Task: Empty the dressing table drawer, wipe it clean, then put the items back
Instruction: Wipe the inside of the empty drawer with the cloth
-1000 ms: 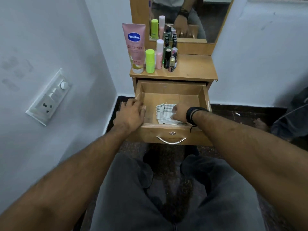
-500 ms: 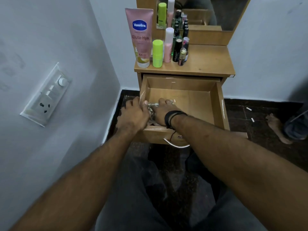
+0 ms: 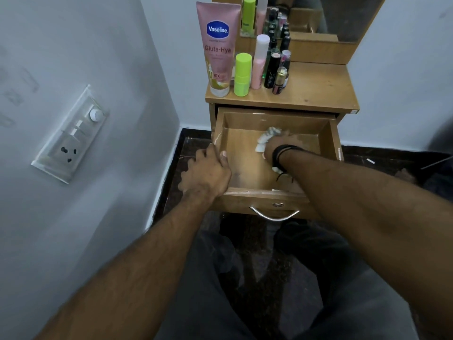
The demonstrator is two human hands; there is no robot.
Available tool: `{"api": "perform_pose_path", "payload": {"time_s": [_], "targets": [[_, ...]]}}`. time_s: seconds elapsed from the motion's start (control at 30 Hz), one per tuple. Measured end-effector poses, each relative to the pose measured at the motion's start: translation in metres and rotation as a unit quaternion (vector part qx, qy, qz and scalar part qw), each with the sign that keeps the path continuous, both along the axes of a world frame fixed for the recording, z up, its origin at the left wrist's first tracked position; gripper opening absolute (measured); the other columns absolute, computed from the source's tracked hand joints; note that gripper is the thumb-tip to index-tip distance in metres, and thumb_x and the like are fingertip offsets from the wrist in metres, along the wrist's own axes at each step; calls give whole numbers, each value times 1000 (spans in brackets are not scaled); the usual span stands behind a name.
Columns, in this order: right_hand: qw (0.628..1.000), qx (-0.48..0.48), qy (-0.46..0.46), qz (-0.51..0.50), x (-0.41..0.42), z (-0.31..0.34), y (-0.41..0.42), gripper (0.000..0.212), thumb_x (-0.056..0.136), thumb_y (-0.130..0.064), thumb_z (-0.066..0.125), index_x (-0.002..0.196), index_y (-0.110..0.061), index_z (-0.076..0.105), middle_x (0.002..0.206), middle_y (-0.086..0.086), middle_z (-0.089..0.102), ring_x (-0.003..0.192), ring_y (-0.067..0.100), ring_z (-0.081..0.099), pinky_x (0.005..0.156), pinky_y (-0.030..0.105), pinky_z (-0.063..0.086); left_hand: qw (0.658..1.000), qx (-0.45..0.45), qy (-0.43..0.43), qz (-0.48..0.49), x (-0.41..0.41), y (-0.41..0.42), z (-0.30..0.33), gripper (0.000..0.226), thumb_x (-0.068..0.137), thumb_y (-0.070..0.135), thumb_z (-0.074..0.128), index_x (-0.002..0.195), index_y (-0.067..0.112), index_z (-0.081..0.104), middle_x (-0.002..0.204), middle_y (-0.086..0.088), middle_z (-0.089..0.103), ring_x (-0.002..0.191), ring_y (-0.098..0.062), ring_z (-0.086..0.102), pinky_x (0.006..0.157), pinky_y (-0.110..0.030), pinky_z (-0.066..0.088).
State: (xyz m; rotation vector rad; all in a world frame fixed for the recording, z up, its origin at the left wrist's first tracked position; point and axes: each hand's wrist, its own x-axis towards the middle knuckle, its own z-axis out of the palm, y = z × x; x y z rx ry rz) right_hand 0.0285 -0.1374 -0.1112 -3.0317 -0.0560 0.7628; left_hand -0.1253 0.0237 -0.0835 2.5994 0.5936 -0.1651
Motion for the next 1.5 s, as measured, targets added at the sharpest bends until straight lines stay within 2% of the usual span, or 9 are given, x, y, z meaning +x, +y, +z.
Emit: {"api": "perform_pose_path", "payload": {"time_s": [0.13,0.23,0.37,0.63,0.77,0.93,1.0,1.1,1.5], "targets": [[993,50,-39,104,-29,-1,61,56,95,-38,46,149,-25,37,158,10,23,144,42,23,111,59,33,1000,-4,-5,-1,0,0,0,55,102,55,20,150,29,31,147,-8,44,129,-36,46,99,-64,43],[989,102,-30,103,-35,-5,70,61,97,-51,38,153,-34,26,160,4,17,146,39,19,113,58,32,1000,-2,-9,-3,-1,0,-1,54,102,55,20,148,30,32,145,-8,45,127,-37,49,97,-65,44],[988,64,-52,128,-31,-4,51,61,100,-55,29,157,-37,19,163,2,15,150,34,15,115,57,28,1000,-3,-6,0,1,-1,-2,55,102,55,20,149,30,32,148,-7,44,130,-36,47,99,-64,43],[999,-14,-28,-32,-30,9,-9,64,101,-46,25,160,-26,8,166,11,9,149,42,14,109,65,30,1000,-4,-7,-7,1,1,-5,58,101,57,18,150,29,30,147,-7,45,129,-36,49,98,-64,45],[994,-25,6,-106,-33,19,-27,78,96,-43,42,159,-32,-3,166,21,1,149,47,14,112,64,29,1000,-5,-11,-3,0,1,-6,59,101,58,17,150,28,30,145,-8,46,126,-35,50,96,-64,46],[993,-17,-1,-115,-34,22,-12,80,97,-39,48,161,-27,2,166,20,3,150,46,12,114,63,26,1000,-3,-9,1,0,1,-4,56,102,55,19,150,28,31,145,-8,46,126,-35,50,97,-63,46],[998,-20,-4,-54,-34,22,5,75,98,-33,47,161,-27,7,167,17,5,151,44,11,116,63,25,1000,-5,-5,2,-1,0,-4,56,101,55,19,149,29,30,145,-8,45,127,-36,49,96,-63,45],[997,7,-23,70,-46,15,48,61,101,-46,35,158,-34,17,165,11,13,150,41,12,112,63,30,1000,-1,-5,-1,0,0,-4,55,101,55,20,148,29,32,144,-8,46,126,-36,49,96,-63,45],[994,76,-18,71,-20,7,79,77,85,-53,46,154,-48,15,157,6,19,142,39,23,111,58,33,1000,16,-9,4,1,-1,-7,57,99,56,18,148,30,32,143,-6,47,123,-35,52,93,-64,47]]}}
